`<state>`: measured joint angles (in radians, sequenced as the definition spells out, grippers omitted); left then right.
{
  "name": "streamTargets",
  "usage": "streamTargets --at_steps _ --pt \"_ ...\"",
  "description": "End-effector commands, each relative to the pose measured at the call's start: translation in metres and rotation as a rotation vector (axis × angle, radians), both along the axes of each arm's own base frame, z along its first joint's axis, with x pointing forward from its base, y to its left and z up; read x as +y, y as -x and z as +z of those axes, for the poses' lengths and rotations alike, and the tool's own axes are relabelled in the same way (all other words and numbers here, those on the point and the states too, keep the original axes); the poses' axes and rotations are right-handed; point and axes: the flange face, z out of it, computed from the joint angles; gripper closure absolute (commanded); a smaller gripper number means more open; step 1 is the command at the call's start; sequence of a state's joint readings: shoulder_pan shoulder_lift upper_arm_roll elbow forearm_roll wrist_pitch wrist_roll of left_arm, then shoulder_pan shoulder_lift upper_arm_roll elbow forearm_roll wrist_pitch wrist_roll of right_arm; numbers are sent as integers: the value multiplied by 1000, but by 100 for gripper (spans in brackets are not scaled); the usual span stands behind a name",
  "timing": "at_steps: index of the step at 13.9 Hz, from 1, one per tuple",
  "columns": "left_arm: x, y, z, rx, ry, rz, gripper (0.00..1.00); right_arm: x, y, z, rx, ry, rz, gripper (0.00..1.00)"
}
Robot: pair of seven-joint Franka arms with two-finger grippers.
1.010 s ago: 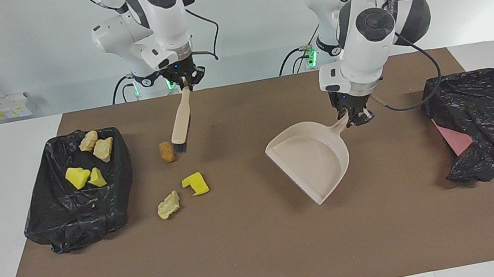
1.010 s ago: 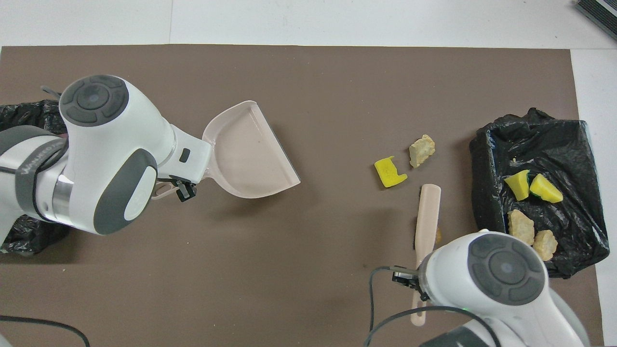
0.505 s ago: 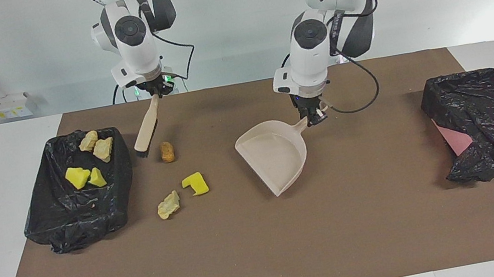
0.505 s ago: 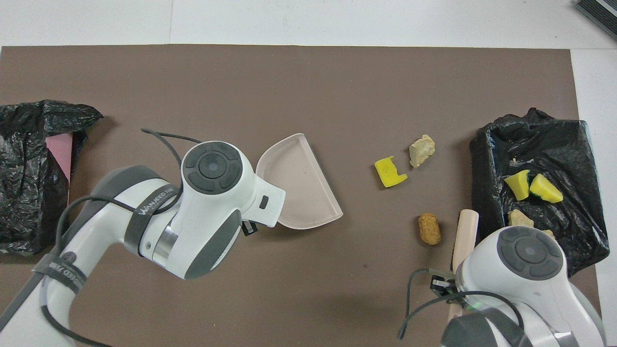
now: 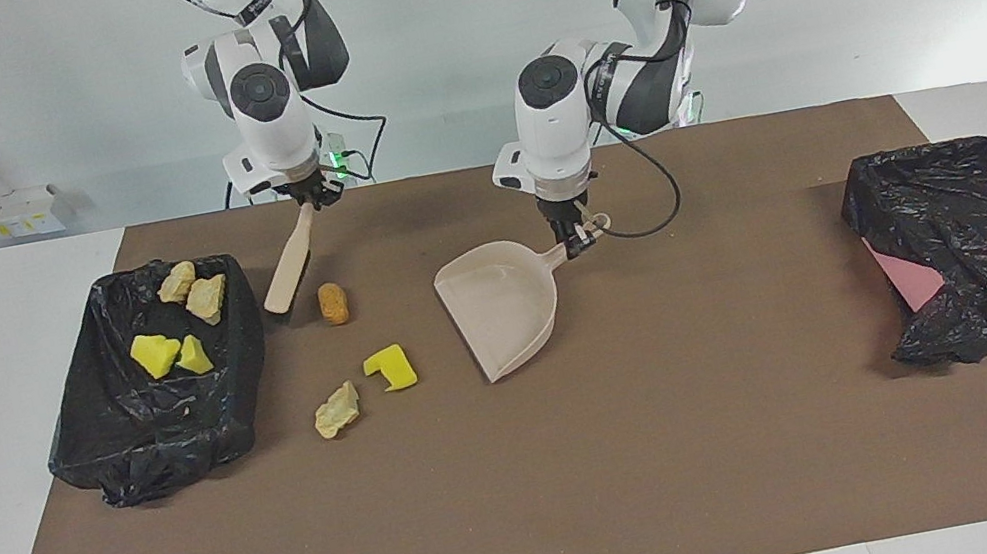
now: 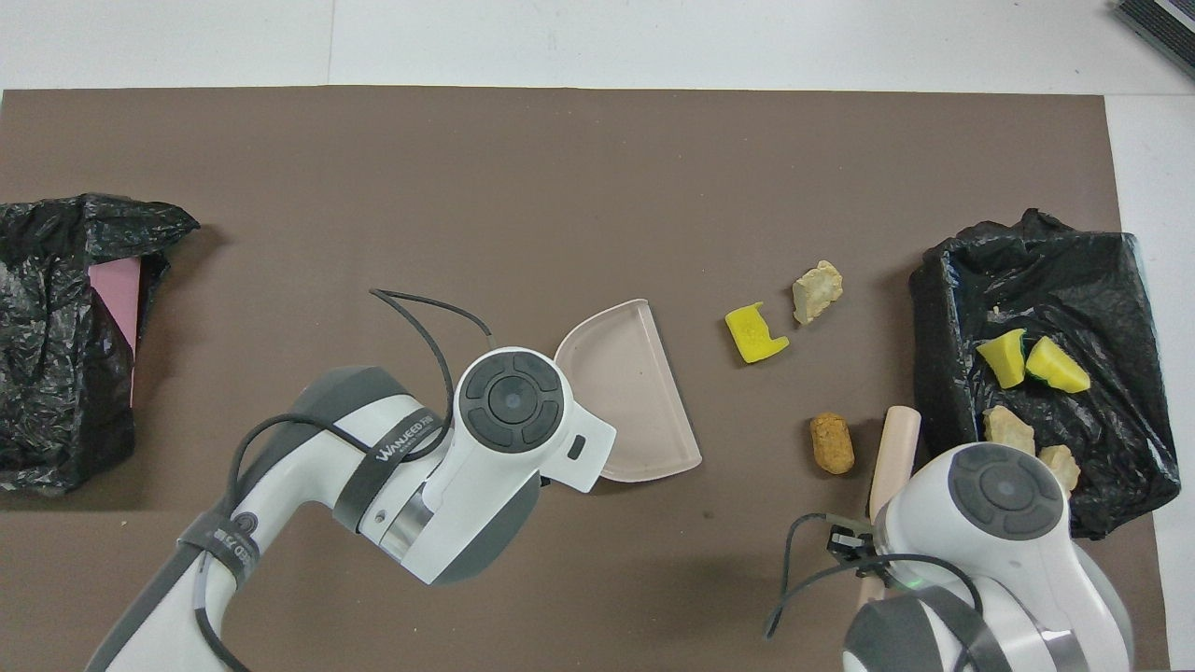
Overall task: Sweep and dump trash in bin
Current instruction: 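Position the dustpan near the nugget while the right gripper brings the brush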
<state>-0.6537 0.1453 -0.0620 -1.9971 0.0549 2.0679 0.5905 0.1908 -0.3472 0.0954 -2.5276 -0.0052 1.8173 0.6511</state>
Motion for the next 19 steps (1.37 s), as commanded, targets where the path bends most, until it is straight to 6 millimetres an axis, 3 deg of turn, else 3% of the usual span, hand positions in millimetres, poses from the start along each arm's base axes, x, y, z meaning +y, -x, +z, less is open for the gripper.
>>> streamTargets --at_steps 1,3,6,9,12,14,16,19 --pt "-8 11 4 -30 0 -25 100 11 -28 -25 13 -16 23 100" --pt "-7 11 -5 -17 -12 -22 100 27 -53 -25 13 -31 36 100" --pt "-9 12 -5 -19 -13 13 100 71 -72 -21 5 -111 56 100" --pt "-11 13 -10 -19 -14 35 100 118 -59 -12 12 -209 193 100" --pt "-11 14 -16 -7 -26 39 100 169 -46 9 10 -258 326 100" --pt "-11 13 -15 -10 -24 42 100 162 -60 40 36 -273 388 100" --pt "-10 13 -16 -4 -29 42 100 141 -81 65 23 -285 446 100" --pt "-7 14 -18 11 -45 44 100 119 -109 68 -10 -185 616 100"
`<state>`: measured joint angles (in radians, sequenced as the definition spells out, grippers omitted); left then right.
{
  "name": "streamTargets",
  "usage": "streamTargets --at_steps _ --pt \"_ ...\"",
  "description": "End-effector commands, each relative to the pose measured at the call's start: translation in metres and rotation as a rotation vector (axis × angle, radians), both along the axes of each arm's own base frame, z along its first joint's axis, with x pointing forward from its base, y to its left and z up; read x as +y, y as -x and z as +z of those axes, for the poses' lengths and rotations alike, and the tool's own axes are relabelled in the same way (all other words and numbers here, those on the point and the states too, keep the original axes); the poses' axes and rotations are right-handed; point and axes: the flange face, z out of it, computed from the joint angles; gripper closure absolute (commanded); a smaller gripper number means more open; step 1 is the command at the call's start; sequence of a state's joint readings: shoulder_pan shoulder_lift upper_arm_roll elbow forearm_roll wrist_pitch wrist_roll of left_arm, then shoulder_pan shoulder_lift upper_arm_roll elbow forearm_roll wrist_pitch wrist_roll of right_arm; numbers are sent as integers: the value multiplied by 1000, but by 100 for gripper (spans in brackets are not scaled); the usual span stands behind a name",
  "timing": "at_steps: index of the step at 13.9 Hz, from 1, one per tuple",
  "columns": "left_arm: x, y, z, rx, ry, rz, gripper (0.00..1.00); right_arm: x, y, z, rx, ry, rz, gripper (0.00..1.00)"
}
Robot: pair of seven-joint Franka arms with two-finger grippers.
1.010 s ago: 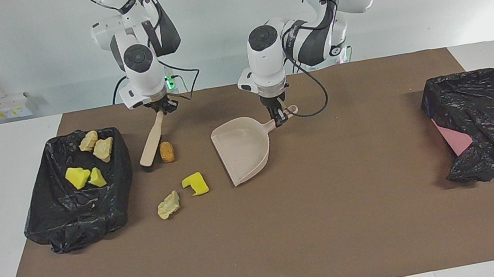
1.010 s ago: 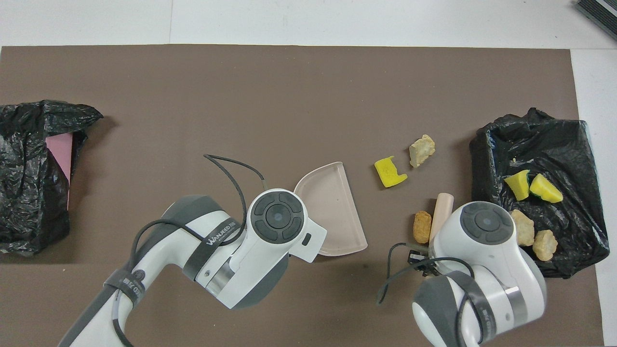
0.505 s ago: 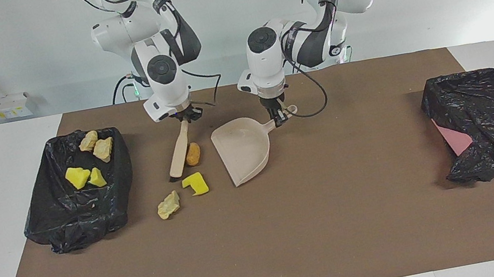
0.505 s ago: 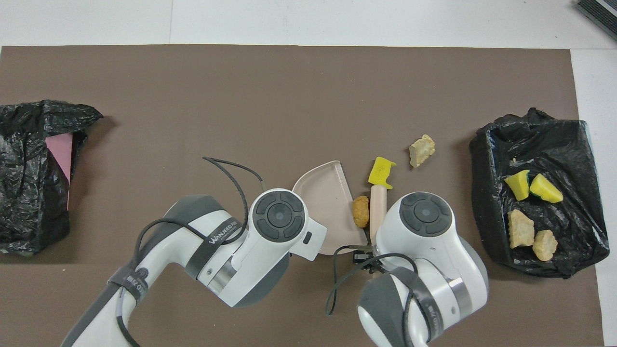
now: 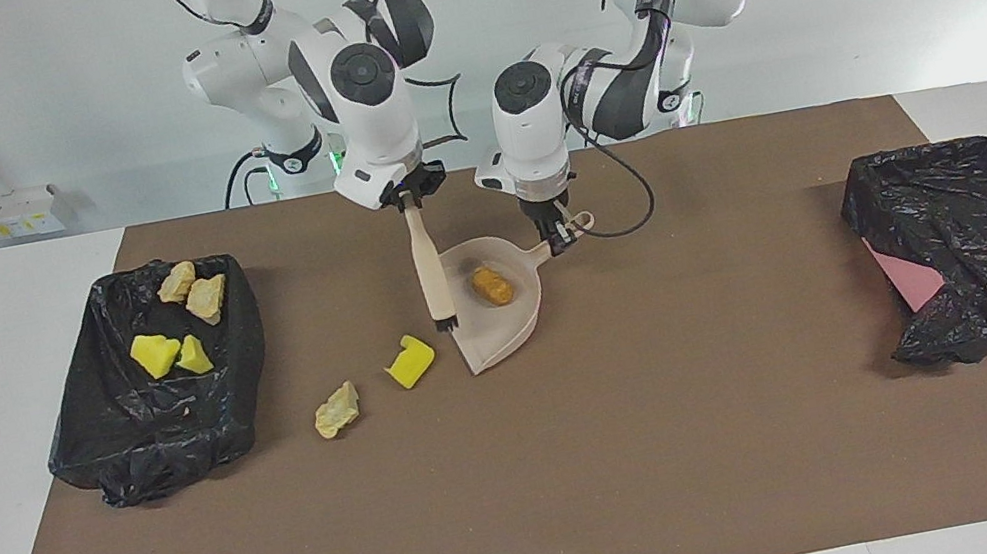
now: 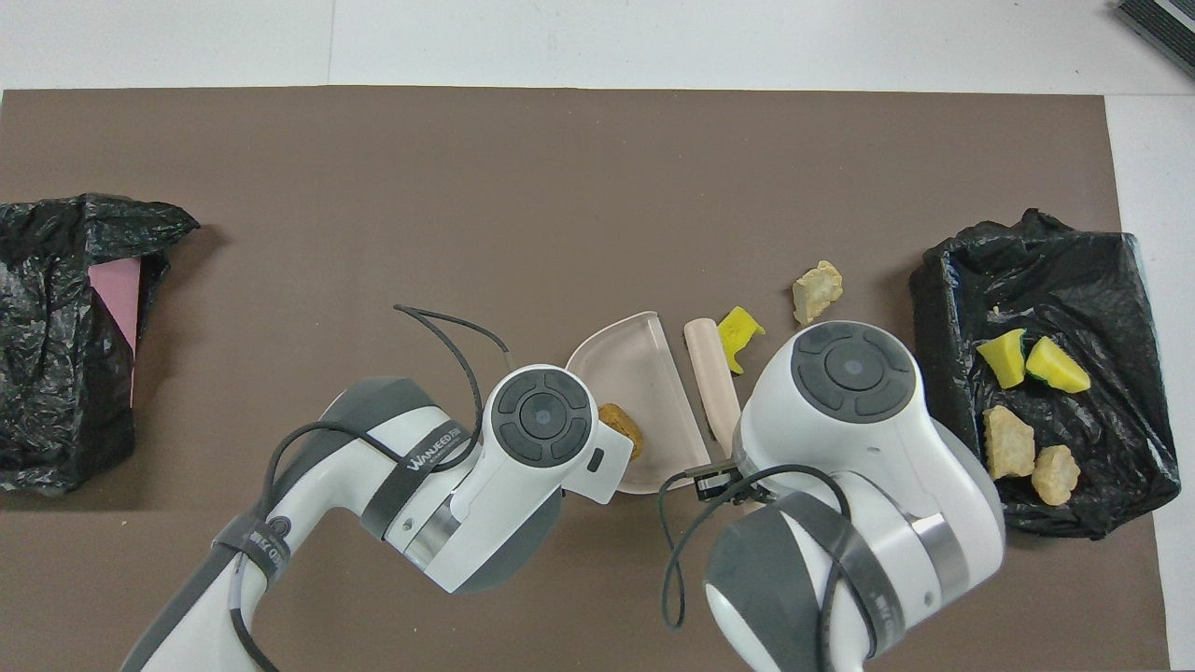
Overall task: Sweep and dump trash in bin
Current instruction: 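Position the dustpan near the nugget while the right gripper brings the brush, then sweep the nugget and sponge into the dustpan with the right gripper's brush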
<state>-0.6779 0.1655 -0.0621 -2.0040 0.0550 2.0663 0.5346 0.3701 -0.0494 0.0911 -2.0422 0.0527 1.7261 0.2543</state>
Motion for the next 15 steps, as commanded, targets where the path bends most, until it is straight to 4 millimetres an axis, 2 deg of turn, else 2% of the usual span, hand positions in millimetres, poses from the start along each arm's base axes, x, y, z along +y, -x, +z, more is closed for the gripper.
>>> streamTargets --at_steps 1,3,5,7,9,10,11,15 --pt "2 3 -1 -2 -29 13 100 -30 -39 -1 -29 75 123 100" --pt "7 3 0 24 -55 22 100 -67 -69 -2 -39 107 187 100" --pt "8 3 3 34 -67 25 100 -110 -92 -7 -74 137 166 100" --pt "8 0 9 34 -69 30 100 -132 -105 -24 -77 169 154 100" --pt "4 1 12 28 -66 28 100 -160 -112 -24 -90 190 124 100" --pt "2 1 14 23 -62 27 100 -169 -115 -26 -91 202 120 100" --pt "2 0 15 23 -60 29 100 -175 -117 -38 -73 216 121 100" --pt "3 0 13 25 -62 32 100 -178 -116 -65 -53 212 62 100"
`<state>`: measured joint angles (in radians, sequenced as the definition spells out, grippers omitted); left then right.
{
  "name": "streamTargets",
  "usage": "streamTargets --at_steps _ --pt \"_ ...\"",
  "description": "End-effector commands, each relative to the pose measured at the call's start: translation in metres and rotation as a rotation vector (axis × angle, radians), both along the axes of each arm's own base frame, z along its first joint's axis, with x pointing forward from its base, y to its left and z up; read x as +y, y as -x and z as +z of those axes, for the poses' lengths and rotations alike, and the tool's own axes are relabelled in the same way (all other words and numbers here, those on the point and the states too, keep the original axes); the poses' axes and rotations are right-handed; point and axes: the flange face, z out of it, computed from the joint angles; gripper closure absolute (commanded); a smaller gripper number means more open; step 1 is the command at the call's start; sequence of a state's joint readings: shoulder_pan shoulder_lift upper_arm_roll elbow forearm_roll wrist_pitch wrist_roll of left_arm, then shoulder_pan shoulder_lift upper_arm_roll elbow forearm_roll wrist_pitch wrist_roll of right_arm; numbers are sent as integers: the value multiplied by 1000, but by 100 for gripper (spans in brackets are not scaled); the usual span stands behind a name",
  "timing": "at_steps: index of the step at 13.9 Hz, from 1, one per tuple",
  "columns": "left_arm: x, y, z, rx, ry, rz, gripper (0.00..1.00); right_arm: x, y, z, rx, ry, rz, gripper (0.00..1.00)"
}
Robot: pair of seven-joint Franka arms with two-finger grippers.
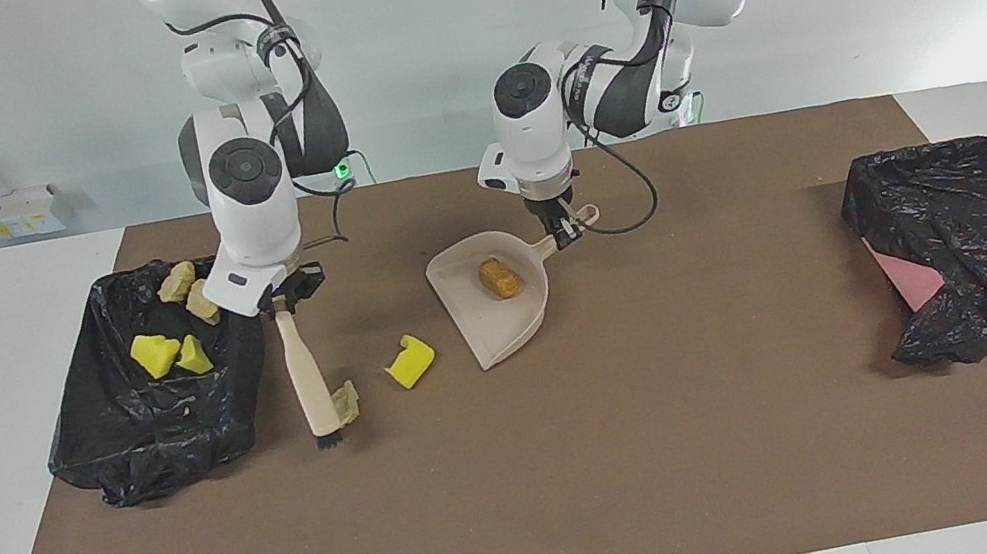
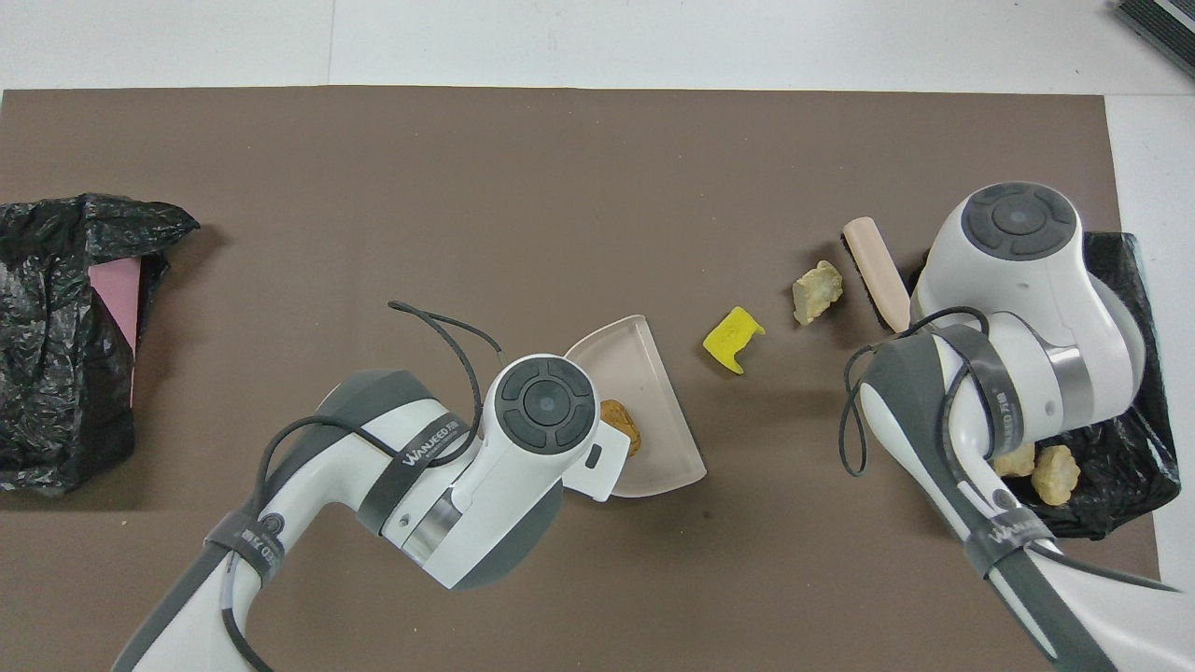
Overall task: Sweep and dump trash in bin
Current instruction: 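Sweep the nugget and sponge into the dustpan with the right gripper's brush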
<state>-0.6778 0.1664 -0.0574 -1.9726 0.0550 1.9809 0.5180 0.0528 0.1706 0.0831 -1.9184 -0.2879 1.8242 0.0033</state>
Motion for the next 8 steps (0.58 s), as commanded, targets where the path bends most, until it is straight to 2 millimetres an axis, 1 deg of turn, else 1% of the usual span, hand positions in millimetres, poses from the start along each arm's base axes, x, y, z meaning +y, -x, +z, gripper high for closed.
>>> streamTargets --at_steps 1,3,4,6,8 --pt "-1 1 6 -11 -22 10 100 1 1 -15 -3 -2 -19 100" --pt "-1 1 5 -11 -20 10 100 13 9 -28 25 -31 -21 100" --pt "-1 0 5 -15 -17 10 100 25 14 -32 39 -53 -15 100" --pt "-2 -1 3 -16 -7 14 100 60 25 -30 66 -92 9 100" --pt "-3 -4 0 -22 3 18 100 101 48 -30 96 -140 42 100"
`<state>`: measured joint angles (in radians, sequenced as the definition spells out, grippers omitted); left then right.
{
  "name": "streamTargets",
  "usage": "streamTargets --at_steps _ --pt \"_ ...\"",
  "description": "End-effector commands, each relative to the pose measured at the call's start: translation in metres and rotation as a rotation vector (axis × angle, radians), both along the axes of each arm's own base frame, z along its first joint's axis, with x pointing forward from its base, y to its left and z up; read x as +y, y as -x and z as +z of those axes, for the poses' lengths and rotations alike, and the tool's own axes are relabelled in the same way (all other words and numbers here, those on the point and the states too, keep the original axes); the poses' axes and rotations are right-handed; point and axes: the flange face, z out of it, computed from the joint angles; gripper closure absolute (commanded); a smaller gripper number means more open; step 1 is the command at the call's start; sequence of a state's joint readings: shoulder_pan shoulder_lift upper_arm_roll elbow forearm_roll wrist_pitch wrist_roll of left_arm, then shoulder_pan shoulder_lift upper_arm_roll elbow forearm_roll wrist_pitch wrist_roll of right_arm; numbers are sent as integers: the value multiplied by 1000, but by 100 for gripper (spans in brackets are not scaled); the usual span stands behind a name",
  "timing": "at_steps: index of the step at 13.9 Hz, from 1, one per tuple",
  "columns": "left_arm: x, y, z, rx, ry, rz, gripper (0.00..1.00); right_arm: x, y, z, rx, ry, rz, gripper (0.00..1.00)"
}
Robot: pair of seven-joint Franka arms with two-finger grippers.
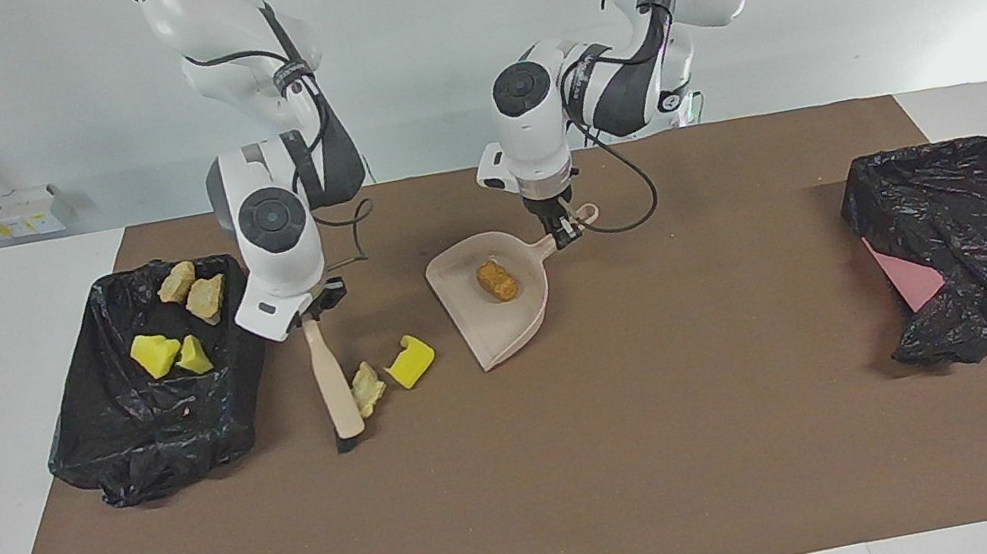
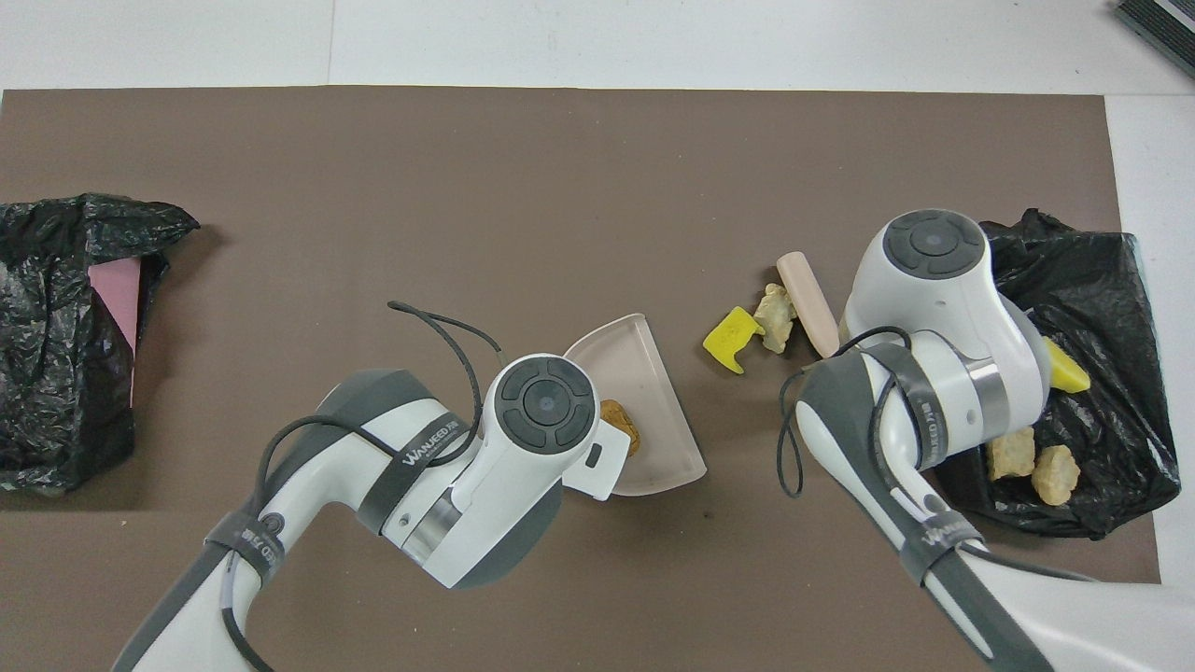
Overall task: Sweep and dump trash in bin
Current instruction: 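Sweep the nugget and sponge into the dustpan with the right gripper's brush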
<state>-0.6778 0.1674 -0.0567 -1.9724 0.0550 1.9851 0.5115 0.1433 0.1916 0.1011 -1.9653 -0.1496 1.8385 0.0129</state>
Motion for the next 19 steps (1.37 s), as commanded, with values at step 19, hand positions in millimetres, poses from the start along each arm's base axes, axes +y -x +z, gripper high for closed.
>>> streamTargets --at_steps 19 --pt "108 -95 12 -70 88 -43 100 173 70 64 -34 -84 -234 100"
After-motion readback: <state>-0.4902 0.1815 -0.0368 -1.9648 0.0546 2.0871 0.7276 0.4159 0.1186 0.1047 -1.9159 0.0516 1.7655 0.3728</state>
